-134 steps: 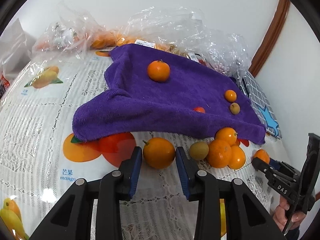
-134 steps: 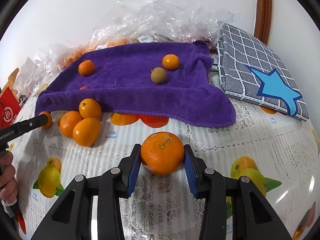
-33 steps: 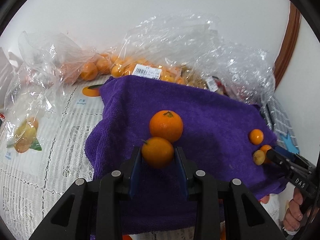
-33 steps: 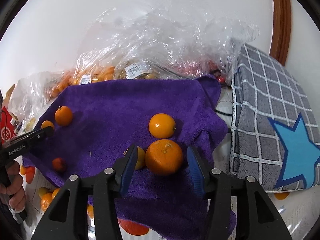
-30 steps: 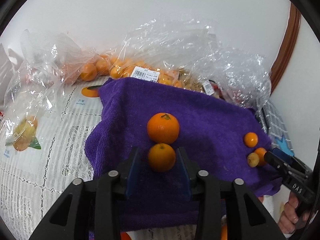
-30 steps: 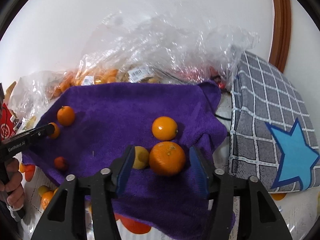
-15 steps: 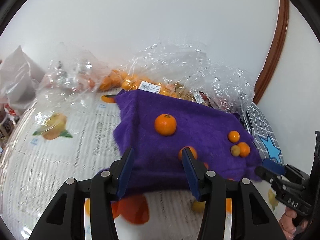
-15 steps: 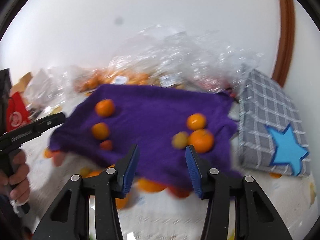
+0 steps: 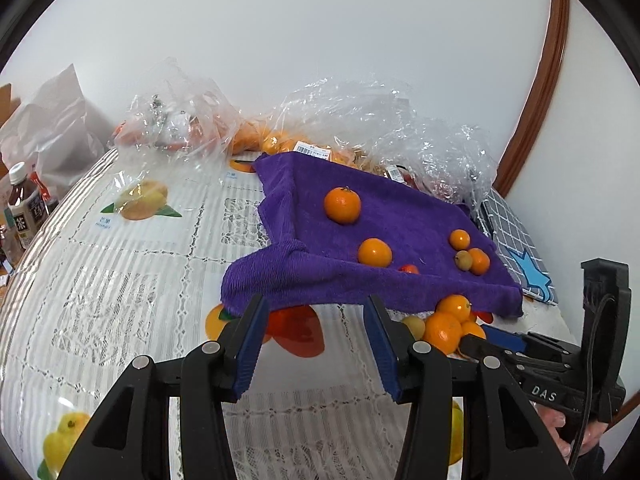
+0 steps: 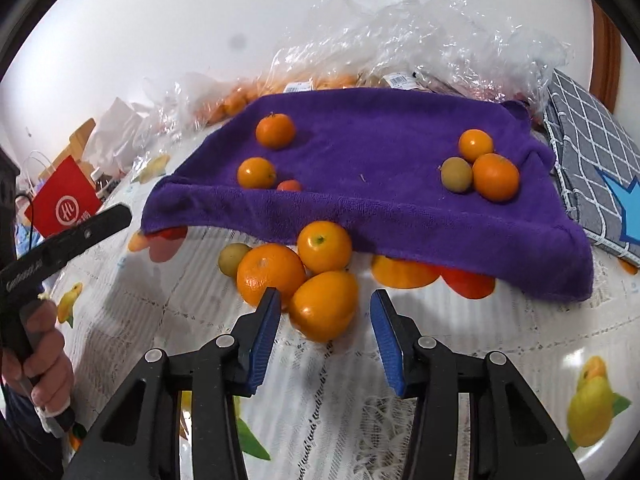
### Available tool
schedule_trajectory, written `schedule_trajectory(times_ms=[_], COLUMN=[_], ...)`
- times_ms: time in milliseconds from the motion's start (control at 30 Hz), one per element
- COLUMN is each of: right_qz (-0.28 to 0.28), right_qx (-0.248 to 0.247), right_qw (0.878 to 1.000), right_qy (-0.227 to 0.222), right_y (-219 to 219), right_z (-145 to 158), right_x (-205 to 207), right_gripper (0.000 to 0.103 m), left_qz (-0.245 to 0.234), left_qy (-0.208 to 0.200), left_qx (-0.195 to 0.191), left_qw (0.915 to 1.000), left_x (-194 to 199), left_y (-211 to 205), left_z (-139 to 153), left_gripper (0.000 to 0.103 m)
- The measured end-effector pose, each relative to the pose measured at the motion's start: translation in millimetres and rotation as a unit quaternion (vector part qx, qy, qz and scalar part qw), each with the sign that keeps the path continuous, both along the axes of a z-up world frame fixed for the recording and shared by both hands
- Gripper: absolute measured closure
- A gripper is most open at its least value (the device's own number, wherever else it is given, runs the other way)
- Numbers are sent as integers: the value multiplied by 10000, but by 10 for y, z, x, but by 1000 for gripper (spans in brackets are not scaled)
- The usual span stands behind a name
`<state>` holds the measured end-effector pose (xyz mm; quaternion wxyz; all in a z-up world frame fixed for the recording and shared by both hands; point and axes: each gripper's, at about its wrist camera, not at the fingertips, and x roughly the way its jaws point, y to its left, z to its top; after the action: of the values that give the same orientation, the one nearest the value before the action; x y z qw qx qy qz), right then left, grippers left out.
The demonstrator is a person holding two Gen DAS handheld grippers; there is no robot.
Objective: Organize fruits
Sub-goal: 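Move both tools back to the loose fruits and close the right tool on an orange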
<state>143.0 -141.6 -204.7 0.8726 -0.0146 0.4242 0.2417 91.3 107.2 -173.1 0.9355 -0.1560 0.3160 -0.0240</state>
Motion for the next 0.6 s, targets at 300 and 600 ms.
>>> schedule_trajectory(times_ms=[300,600], right_qz=[-220,-418], right_qx=[18,-209], right_qw=[9997,9989], right_qy=[-70,31], right_y=[-258,-350], right_z=[84,-55], right_x=[-117,-96], right_gripper=[68,67], left_qz=[-96,-312], left_qy=[50,79], left_qx=[-68,240], left_qw=[9999,9992], left_x=[-23,-45], left_y=[-44,-237], left_z=[-37,-67], left_gripper=[56,56])
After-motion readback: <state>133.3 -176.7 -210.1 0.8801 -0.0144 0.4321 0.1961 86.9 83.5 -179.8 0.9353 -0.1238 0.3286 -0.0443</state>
